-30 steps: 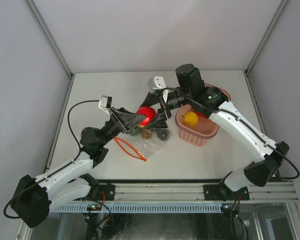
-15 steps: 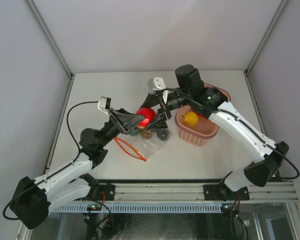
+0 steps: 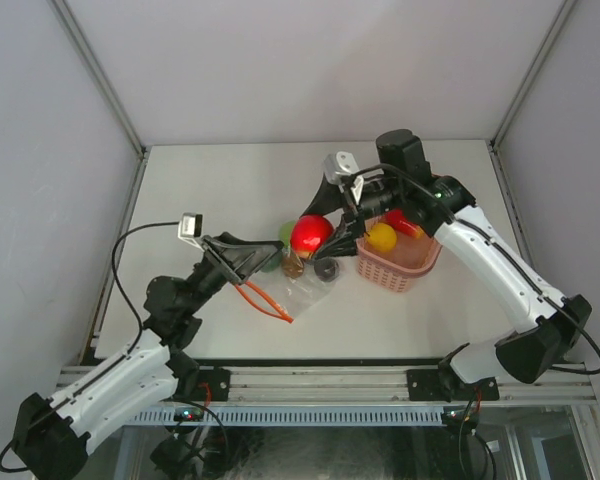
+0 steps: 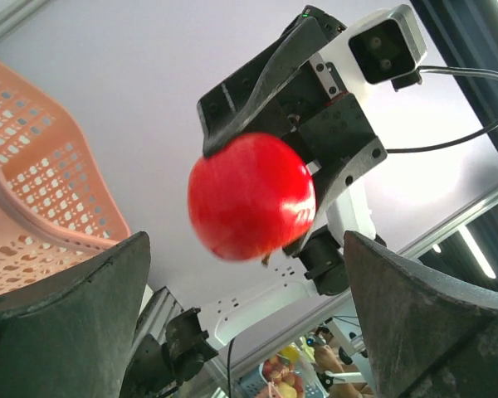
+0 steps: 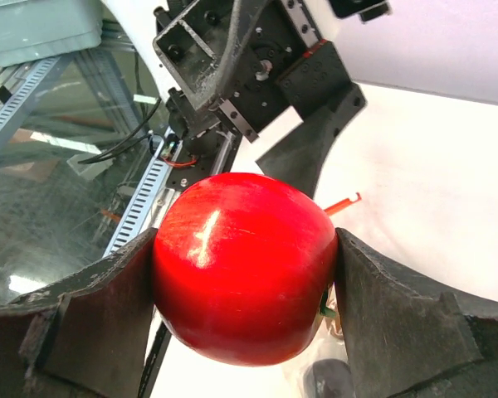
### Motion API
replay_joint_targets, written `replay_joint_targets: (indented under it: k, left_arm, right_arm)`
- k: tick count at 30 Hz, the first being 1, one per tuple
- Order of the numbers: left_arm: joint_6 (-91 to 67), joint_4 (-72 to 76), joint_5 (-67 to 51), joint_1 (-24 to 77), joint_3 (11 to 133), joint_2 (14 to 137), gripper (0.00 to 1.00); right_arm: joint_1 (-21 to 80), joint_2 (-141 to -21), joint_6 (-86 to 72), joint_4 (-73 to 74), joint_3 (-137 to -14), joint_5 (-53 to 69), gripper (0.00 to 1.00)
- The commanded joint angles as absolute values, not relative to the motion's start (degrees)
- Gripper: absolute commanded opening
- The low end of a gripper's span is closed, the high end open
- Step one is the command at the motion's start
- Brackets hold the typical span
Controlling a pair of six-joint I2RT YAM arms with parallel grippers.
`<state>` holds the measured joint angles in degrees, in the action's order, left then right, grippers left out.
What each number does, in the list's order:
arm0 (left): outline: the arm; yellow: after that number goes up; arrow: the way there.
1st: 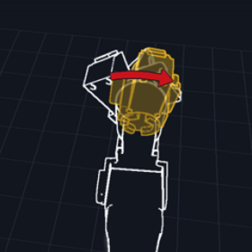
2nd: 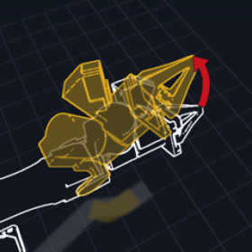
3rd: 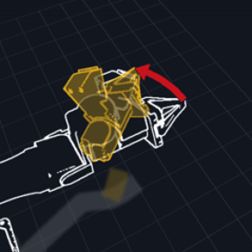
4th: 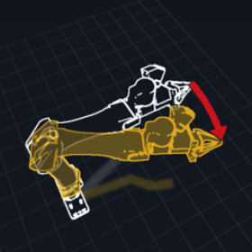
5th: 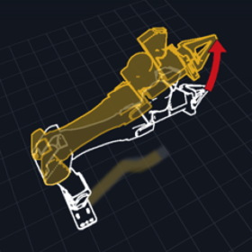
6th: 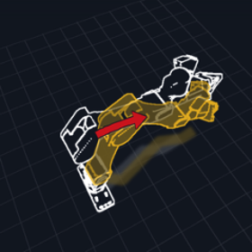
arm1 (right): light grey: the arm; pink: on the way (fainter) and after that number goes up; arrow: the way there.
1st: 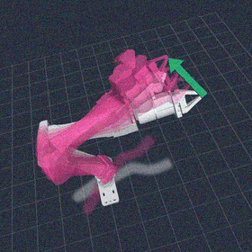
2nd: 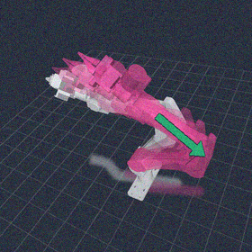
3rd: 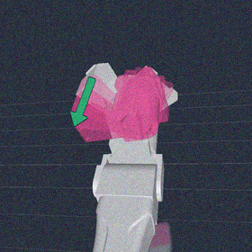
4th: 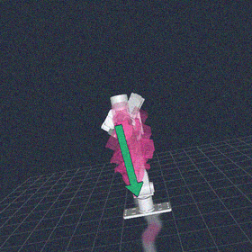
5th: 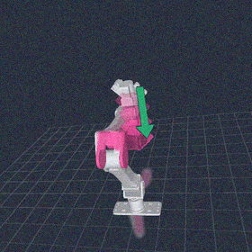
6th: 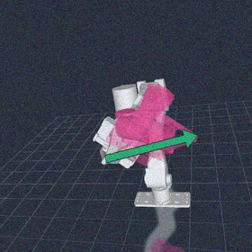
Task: Open the zip-top bag and remove the fake food
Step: Pick up the fake fruit from the zipper food storage bag, then place the fake fruit in the bin.
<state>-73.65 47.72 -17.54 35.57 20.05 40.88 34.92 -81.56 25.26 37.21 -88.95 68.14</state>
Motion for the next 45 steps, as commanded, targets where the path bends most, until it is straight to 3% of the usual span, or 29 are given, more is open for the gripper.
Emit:
replay_joint_targets:
  k: [1, 12, 22, 45]
  left_arm:
    - [-68.24, 39.37, -15.2, 34.69, 18.27, 35.7, 1.0]
    - [-63.6, 27.61, -12.08, 31.25, 15.12, 24.38, 1.0]
    - [-58.32, 15.07, -14.86, 28.13, 15.99, 22.95, 1.0]
    - [-46.84, -9.91, -7.77, 26.41, 19.78, 17.51, 1.0]
  right_arm:
    - [31.19, -77.94, 26.21, 36.2, -88.5, 72.48, 0.21]
    - [15.3, -72.47, 17.22, 24.7, -81.16, 75.54, 0.21]
    - [3.48, -68.22, 13.09, 16.67, -74.41, 71.82, 0.21]
    - [-1.45, -70.42, 22.39, 19.76, -68.02, 53.62, 0.21]
